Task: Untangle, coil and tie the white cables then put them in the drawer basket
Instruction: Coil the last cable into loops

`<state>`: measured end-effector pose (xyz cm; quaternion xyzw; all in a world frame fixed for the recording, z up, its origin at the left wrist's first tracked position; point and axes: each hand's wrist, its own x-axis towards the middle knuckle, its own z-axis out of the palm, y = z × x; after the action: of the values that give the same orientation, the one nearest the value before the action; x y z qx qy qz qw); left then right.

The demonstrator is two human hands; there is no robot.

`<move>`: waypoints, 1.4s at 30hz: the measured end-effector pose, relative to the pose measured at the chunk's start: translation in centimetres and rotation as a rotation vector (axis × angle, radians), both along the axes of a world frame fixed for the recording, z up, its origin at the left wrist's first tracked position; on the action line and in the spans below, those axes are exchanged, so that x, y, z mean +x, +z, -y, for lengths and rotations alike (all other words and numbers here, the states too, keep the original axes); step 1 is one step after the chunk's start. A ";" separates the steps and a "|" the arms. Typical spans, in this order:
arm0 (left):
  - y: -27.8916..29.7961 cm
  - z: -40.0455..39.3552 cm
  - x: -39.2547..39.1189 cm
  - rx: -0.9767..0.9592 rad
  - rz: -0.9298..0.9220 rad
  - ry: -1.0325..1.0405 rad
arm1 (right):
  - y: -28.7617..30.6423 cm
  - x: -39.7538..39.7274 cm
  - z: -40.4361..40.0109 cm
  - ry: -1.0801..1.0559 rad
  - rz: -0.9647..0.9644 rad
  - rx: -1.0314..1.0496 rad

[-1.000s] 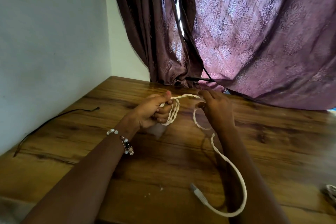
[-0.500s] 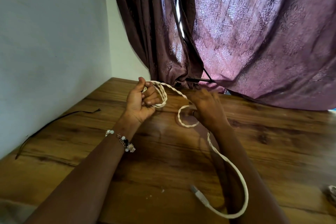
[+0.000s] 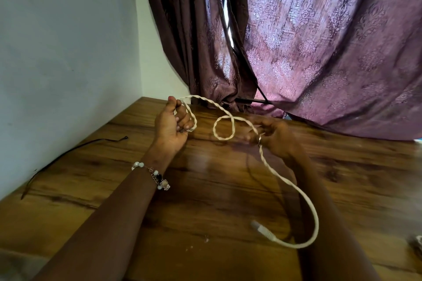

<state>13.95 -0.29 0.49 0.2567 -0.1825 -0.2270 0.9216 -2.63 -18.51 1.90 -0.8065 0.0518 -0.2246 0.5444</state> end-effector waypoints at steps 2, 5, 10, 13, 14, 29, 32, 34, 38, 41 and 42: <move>0.1 0.1 -0.2 0.081 0.028 0.057 | 0.4 -0.5 0.6 0.010 0.022 0.094; 0.0 0.4 -0.4 0.245 0.063 0.142 | 1.2 -0.9 1.1 -0.021 0.154 0.126; -0.5 1.4 -1.0 0.404 0.102 0.189 | 3.5 -1.2 -0.9 0.092 0.448 0.307; -0.6 1.6 -1.5 0.368 0.143 0.143 | 3.0 -0.5 -2.3 0.190 0.200 0.388; -0.6 1.8 -1.7 0.348 0.160 0.130 | 2.2 0.1 -2.6 0.168 0.064 0.399; 0.4 1.3 -2.1 0.011 -0.011 -0.118 | -1.3 3.6 -4.7 -0.107 -0.030 0.787; 0.6 0.2 -1.0 -0.072 -0.102 -0.094 | -0.1 2.7 -3.8 -0.022 -0.040 0.848; 0.5 -0.2 -0.5 -0.078 -0.142 -0.078 | 0.2 2.5 -2.8 0.004 -0.022 0.908; 0.0 0.2 -0.3 -0.032 -0.156 -0.090 | 1.0 1.9 -1.5 -0.033 0.160 1.171; -0.6 1.0 -0.5 0.063 -0.136 -0.136 | 1.5 1.6 -1.8 0.055 0.428 1.325; -0.7 1.2 -0.7 0.090 -0.128 -0.152 | 1.4 1.7 -1.8 0.039 0.498 1.348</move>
<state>13.28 -1.50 -0.21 0.2681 -0.1318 -0.3201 0.8990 -0.94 -16.75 3.34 -0.2206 0.0389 -0.3112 0.9236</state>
